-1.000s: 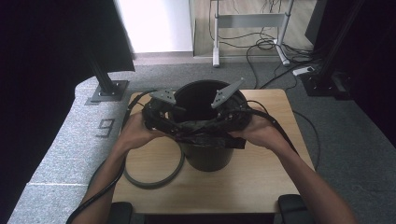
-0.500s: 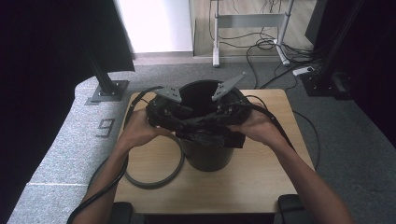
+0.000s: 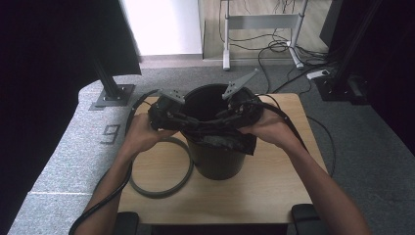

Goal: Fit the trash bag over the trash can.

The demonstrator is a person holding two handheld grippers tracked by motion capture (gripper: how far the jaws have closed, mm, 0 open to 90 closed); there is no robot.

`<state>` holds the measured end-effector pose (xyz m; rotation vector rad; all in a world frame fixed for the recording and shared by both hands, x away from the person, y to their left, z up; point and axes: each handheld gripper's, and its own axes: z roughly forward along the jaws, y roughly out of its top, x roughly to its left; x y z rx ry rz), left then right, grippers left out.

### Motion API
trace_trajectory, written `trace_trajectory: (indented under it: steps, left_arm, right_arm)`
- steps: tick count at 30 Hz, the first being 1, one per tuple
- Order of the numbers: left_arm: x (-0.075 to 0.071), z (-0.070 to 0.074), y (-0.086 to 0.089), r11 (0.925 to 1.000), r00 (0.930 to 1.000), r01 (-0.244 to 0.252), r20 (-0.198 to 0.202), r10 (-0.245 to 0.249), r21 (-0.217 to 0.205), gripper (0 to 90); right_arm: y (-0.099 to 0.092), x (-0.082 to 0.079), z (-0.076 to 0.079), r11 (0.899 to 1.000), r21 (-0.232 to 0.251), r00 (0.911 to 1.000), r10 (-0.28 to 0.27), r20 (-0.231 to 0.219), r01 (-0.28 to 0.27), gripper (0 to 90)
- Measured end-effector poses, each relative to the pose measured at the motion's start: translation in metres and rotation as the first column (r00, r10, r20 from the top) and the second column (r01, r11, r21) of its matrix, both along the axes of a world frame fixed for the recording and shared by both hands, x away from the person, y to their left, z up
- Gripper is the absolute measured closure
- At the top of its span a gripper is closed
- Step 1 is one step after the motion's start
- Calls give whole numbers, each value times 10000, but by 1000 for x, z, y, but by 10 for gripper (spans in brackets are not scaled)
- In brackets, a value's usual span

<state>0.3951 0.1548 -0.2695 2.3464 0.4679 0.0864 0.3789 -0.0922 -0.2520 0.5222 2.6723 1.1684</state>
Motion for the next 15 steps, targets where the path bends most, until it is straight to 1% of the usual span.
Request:
trace_trajectory:
  steps: [2,4,6,11,15]
  left_arm:
    - [2,1,1,9999,9999,-86,-75,85,-58,841]
    - [4,1,2,9997,9997,-210,-129,209,-115,839]
    - [5,1,3,9993,9994,-276,-210,270,-268,839]
    - [7,0,2,9990,9992,-319,-241,311,-318,839]
    - [8,2,1,9980,9986,-461,-289,448,-429,837]
  right_arm:
    - [1,-2,7,9999,117,9998,-27,179,25,632]
    - [3,-4,13,9994,319,9998,138,170,-143,625]
    - [7,-6,16,9988,361,9994,329,123,-333,620]
    - [24,-9,8,9960,222,9962,869,-38,-868,597]
    - [35,-7,0,9941,23,9940,1086,-161,-1086,585]
